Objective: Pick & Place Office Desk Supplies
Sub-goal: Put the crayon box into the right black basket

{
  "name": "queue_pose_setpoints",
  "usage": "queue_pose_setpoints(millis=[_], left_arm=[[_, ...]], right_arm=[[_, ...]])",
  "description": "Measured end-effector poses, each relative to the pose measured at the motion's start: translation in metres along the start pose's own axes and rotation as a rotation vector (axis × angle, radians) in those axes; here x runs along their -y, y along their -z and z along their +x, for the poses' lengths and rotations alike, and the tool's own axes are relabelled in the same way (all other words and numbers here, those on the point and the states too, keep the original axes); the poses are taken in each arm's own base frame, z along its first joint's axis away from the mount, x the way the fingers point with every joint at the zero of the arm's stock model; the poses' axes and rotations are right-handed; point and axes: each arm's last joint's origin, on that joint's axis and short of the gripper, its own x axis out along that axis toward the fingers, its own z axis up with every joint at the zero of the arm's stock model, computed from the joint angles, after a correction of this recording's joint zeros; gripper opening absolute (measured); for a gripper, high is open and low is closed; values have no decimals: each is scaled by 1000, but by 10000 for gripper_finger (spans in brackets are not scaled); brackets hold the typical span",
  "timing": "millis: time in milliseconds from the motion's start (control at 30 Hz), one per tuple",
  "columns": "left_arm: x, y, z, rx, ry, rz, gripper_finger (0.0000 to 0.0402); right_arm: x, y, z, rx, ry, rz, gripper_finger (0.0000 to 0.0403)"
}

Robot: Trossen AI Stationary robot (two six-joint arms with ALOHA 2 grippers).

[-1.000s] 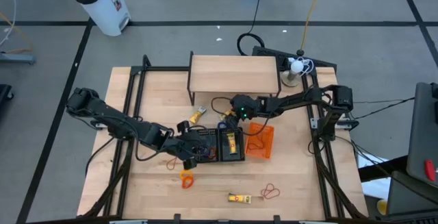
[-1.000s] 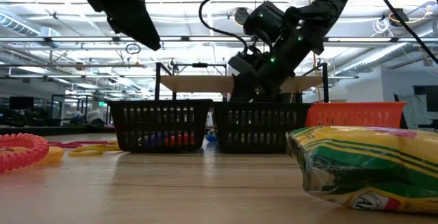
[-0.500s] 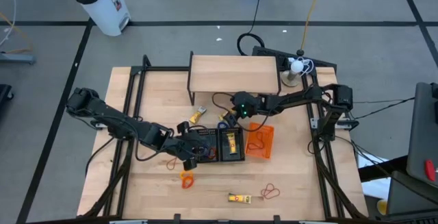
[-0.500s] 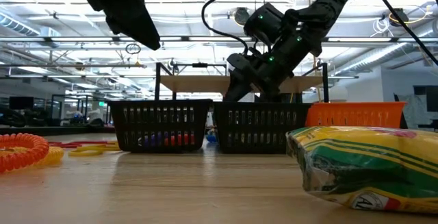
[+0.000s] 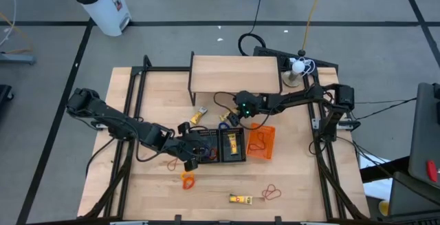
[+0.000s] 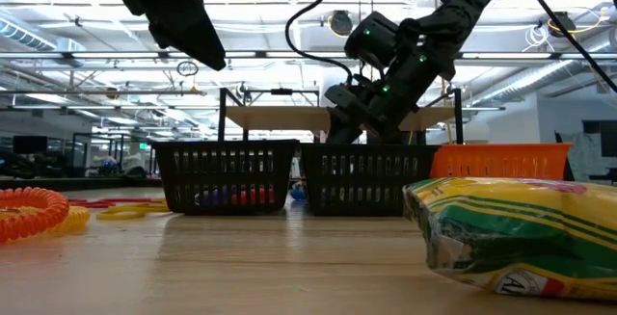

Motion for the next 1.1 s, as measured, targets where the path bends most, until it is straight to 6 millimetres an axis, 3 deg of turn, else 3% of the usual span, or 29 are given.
queue_pose_setpoints(millis=[433, 867, 1100], left_arm=[[0, 0, 0, 0, 0, 0, 122], [0, 0, 0, 0, 0, 1, 122], [0, 0, 0, 0, 0, 4, 122]], right_arm=[[10, 3, 0, -47, 77, 2, 359], [6, 2, 0, -29, 53, -2, 359], [4, 12, 12, -59, 53, -12, 359]])
